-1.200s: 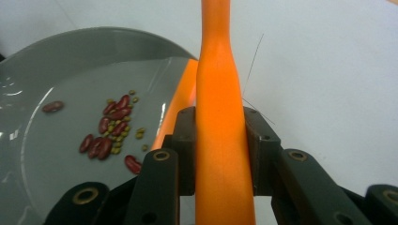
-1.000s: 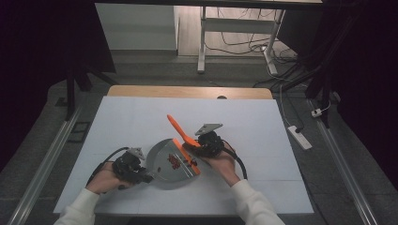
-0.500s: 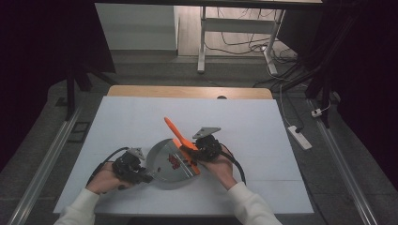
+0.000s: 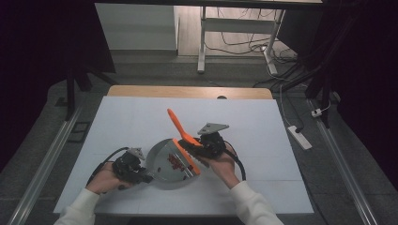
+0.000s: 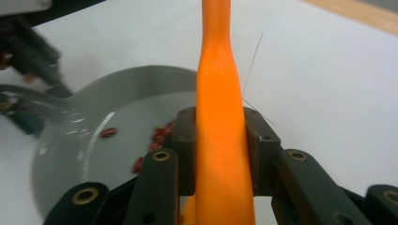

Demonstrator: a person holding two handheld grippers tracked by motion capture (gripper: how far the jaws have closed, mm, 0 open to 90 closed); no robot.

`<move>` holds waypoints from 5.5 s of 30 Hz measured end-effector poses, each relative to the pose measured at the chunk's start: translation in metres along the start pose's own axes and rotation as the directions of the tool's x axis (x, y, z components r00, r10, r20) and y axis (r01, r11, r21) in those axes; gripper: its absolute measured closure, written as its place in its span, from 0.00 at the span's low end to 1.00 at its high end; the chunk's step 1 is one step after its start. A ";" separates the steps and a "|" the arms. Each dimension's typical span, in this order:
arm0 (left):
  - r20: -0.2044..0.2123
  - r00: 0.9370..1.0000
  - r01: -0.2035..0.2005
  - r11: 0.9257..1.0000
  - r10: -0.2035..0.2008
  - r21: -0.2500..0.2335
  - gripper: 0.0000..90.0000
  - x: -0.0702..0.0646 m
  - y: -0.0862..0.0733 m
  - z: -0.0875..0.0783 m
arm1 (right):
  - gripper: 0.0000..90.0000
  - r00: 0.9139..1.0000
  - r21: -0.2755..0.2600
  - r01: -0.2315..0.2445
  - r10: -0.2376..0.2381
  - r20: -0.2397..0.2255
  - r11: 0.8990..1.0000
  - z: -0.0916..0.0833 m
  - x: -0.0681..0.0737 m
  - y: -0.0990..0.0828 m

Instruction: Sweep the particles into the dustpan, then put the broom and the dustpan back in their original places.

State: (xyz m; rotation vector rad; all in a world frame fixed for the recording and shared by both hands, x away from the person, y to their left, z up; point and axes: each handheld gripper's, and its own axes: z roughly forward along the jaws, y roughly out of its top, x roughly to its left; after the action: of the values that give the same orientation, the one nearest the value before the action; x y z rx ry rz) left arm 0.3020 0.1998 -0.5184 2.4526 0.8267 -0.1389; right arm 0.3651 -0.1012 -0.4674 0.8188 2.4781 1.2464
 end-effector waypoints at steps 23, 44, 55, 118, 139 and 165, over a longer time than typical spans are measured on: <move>0.001 1.000 0.005 1.000 -0.005 0.000 0.68 -0.002 -0.002 -0.003 | 0.78 0.996 0.142 0.013 -0.025 0.084 0.990 0.006 -0.009 -0.017; 0.009 1.000 0.022 1.000 -0.022 0.007 0.69 -0.003 -0.001 -0.006 | 0.78 0.995 0.148 0.061 -0.072 0.066 0.987 0.010 0.008 -0.017; 0.006 1.000 0.021 1.000 -0.021 0.009 0.69 -0.003 -0.001 -0.006 | 0.78 0.996 0.058 0.067 -0.064 -0.061 0.996 0.009 0.029 -0.013; -0.020 0.999 0.043 0.992 -0.046 -0.119 0.69 -0.002 -0.005 -0.011 | 0.78 1.000 -0.049 0.030 -0.030 0.004 0.998 -0.033 -0.004 -0.006; -0.016 0.991 0.124 0.968 -0.131 -0.216 0.69 -0.011 -0.011 -0.027 | 0.78 1.000 -0.049 0.001 0.000 0.030 0.999 -0.075 -0.027 -0.027; -0.066 0.960 0.238 0.918 -0.272 -0.316 0.69 -0.012 -0.032 -0.036 | 0.78 0.997 -0.039 -0.060 0.062 0.046 0.997 -0.113 -0.050 -0.067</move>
State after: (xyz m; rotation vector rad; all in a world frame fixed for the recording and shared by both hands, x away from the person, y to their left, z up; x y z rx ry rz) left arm 0.2706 0.2337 -0.4993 2.0693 1.1266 0.0287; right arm 0.3301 -0.2363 -0.4538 0.9104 2.4027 1.2745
